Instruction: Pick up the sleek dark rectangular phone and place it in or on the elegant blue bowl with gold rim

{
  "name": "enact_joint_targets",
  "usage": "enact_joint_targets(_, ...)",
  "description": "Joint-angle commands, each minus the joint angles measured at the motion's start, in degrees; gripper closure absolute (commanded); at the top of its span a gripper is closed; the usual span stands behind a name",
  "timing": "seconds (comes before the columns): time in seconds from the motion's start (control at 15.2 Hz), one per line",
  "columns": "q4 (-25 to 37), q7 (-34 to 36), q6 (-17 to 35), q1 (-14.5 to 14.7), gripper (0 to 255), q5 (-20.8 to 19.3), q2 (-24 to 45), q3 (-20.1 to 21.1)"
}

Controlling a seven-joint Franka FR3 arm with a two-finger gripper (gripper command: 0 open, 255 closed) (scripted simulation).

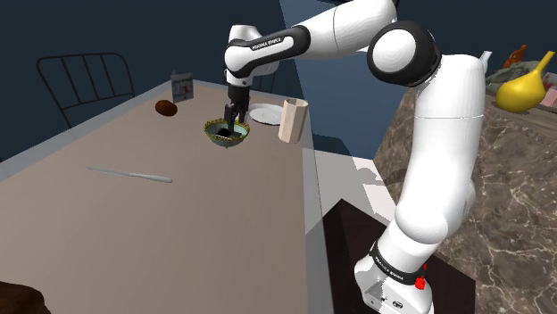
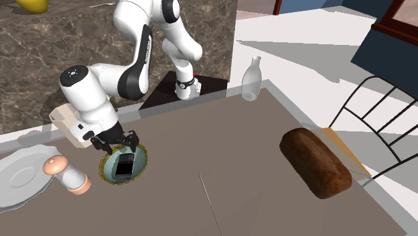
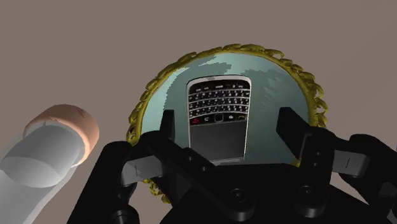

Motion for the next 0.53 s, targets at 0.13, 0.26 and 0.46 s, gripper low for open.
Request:
enact_joint_targets(0.13, 0.0, 0.0, 0.0, 0.0, 0, 0.0, 0.0, 0.0)
enact_joint_targets(0.26, 1.1, -0.1, -1.7, 0.0, 0, 0.2, -0.6, 0.1)
enact_joint_targets(0.46, 4.8, -0.3, -6.5, -0.1, 0, 0.5, -1.8, 0.2)
